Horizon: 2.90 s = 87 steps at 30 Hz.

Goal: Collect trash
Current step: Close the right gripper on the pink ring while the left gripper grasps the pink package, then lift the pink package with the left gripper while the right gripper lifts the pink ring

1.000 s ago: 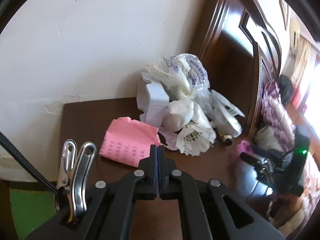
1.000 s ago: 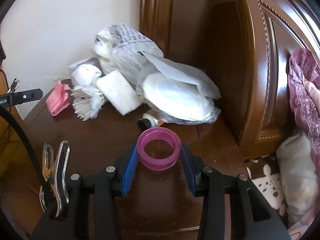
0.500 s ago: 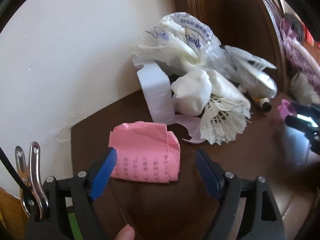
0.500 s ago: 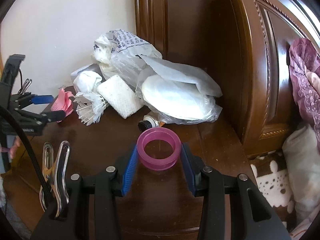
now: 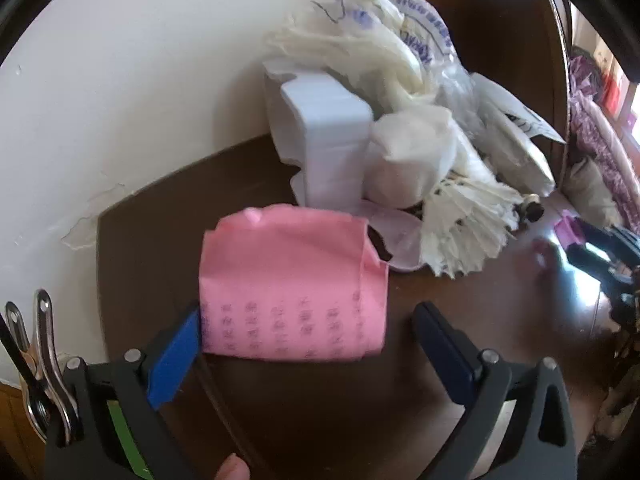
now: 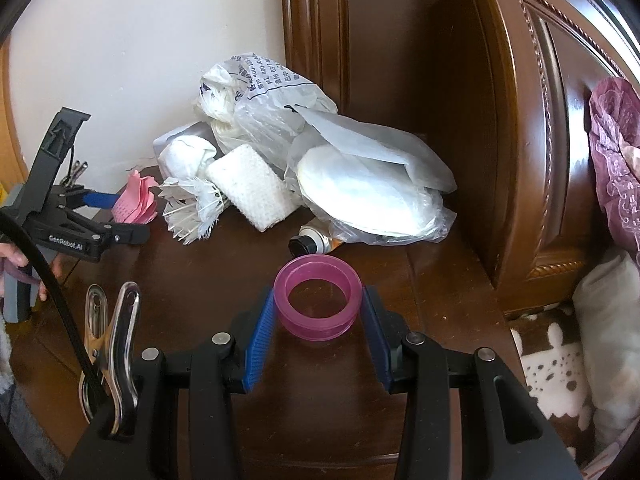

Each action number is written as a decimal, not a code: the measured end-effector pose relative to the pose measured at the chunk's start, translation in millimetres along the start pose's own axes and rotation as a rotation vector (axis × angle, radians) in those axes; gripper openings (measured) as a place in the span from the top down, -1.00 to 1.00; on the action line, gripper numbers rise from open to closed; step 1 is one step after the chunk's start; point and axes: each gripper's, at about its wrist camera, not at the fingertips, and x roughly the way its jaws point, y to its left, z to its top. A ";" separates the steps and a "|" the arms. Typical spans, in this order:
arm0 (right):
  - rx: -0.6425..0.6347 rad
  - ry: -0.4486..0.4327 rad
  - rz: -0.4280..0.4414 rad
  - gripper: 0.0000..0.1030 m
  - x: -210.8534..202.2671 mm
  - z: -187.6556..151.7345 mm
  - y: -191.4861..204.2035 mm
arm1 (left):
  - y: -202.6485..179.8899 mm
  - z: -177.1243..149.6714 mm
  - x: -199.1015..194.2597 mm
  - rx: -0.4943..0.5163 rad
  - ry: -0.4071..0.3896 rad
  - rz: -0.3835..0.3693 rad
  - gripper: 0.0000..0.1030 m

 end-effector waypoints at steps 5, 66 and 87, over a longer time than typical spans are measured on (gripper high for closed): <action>0.009 0.000 0.001 0.15 0.5 -0.4 -0.9 | 0.4 -2.8 -1.3 0.013 0.001 -0.008 -0.93; 0.174 -0.075 0.065 0.15 -162.2 -134.7 -13.3 | -171.9 -132.2 -140.3 0.215 -0.331 -0.272 -0.59; 0.143 0.051 0.097 0.15 -150.9 -194.6 -3.2 | -253.6 -191.5 -121.0 0.543 -0.247 -0.379 -0.59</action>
